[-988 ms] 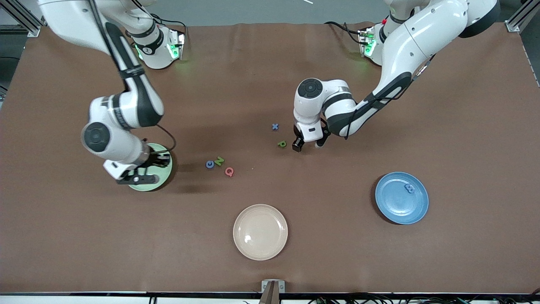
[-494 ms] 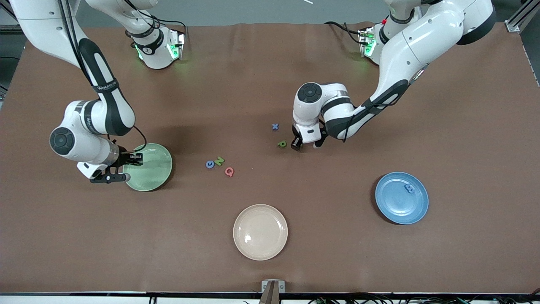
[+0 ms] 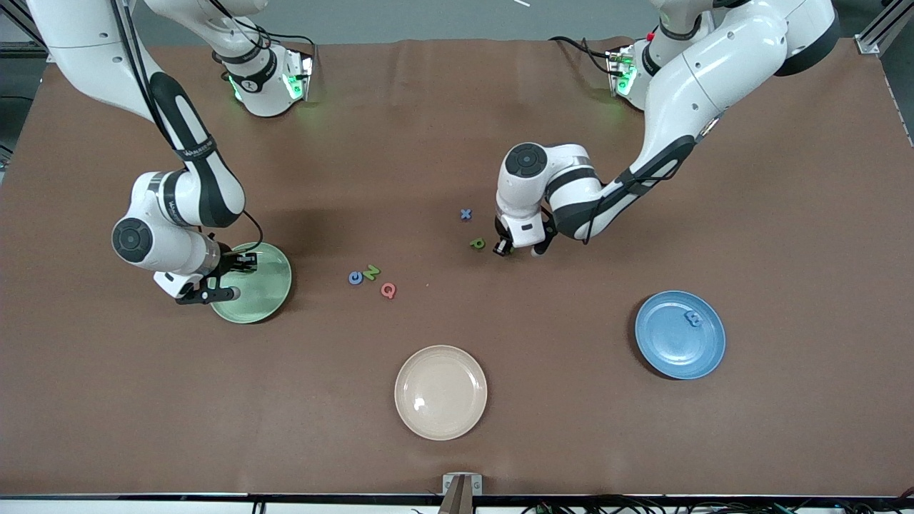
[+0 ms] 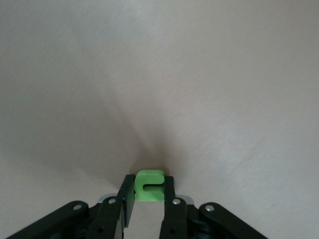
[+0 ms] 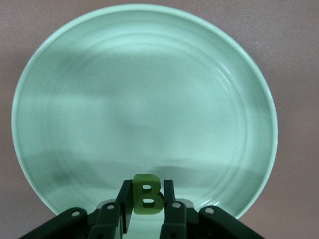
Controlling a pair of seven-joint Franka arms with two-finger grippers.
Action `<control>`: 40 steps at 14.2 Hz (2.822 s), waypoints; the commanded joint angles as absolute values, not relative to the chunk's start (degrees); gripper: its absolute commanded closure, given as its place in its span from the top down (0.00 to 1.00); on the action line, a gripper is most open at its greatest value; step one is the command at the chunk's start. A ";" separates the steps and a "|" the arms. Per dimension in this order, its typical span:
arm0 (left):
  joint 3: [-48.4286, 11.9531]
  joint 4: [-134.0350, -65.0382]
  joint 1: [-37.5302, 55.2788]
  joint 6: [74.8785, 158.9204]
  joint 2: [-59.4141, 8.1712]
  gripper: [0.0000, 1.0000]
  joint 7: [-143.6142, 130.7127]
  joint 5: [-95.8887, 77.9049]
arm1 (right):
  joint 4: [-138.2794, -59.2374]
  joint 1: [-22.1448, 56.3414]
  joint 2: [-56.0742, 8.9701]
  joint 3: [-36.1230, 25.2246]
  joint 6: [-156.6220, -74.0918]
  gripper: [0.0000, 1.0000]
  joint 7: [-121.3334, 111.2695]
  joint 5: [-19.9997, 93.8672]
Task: Sort upper and lower case letters into plates
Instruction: 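Release the B on the green plate while the left gripper drops its letter, then grasp the blue C with the right gripper while the left gripper grasps green p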
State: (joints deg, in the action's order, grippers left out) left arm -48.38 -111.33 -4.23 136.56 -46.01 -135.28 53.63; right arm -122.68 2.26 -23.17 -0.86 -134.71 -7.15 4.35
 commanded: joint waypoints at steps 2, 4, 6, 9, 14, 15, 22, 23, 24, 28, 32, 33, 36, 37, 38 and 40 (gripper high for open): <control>-48.60 -106.36 -6.85 131.68 -45.09 0.01 -126.77 54.14 | -123.31 2.20 -22.76 -0.70 -135.70 0.66 -7.47 5.19; -48.69 -103.90 -9.30 128.78 -44.22 0.01 -119.30 54.05 | -122.87 2.28 -22.59 -0.44 -135.44 1.00 -6.42 5.36; -49.48 -102.48 -14.13 127.53 -43.86 0.01 -111.40 53.97 | -121.12 5.43 -22.50 -0.09 -134.30 1.00 1.45 5.80; -51.15 -102.05 -23.09 127.53 -44.12 0.01 -98.04 53.53 | -117.96 11.93 -22.59 -0.09 -134.38 1.00 16.05 5.71; -51.24 -100.55 -30.75 124.99 -43.95 0.01 -80.89 50.45 | -112.95 19.06 -27.67 -0.09 -138.41 0.99 30.92 6.50; -51.24 -101.07 -32.15 124.46 -44.03 0.01 -77.29 50.45 | -112.16 19.68 -29.08 -0.09 -139.99 0.97 32.59 6.50; -51.33 -102.48 -34.98 116.91 -44.03 0.87 -72.77 50.19 | -110.92 23.64 -31.73 -0.18 -142.64 0.73 40.07 6.42; -51.33 -102.48 -34.98 115.15 -43.95 1.00 -72.51 50.19 | -111.09 24.16 -31.99 -0.18 -143.26 0.73 40.69 6.33; -51.42 -102.31 -34.98 114.18 -44.03 1.00 -72.51 50.19 | -111.44 24.52 -32.51 -0.18 -143.96 0.73 41.13 6.33; -55.01 -101.26 -34.63 113.91 -44.03 1.00 -73.21 43.19 | -114.16 25.31 -32.78 -0.18 -147.48 0.73 41.57 6.33; -58.27 -100.99 -30.08 114.69 -44.64 1.00 -81.09 37.19 | -116.19 26.19 -32.08 -0.18 -147.30 0.68 42.01 6.42; -58.27 -101.07 -27.88 115.39 -44.65 1.00 -83.99 36.74 | -116.28 26.71 -31.99 -0.18 -147.04 0.68 43.14 6.33; -57.92 -101.08 -21.12 118.29 -45.70 1.00 -89.72 36.74 | -116.89 28.74 -31.12 -0.26 -146.60 0.66 45.70 6.33; -57.66 -101.16 -18.92 119.34 -45.70 0.99 -91.39 36.74 | -117.33 28.74 -30.85 -0.26 -146.43 0.63 45.70 6.33; -56.18 -101.08 -15.59 120.66 -45.70 0.97 -93.93 37.00 | -117.51 28.65 -30.59 -0.26 -146.34 0.61 45.62 6.07; -52.75 -100.73 -8.74 123.82 -45.70 0.93 -99.46 37.27 | -117.51 28.39 -30.67 -0.53 -146.25 0.57 45.18 5.80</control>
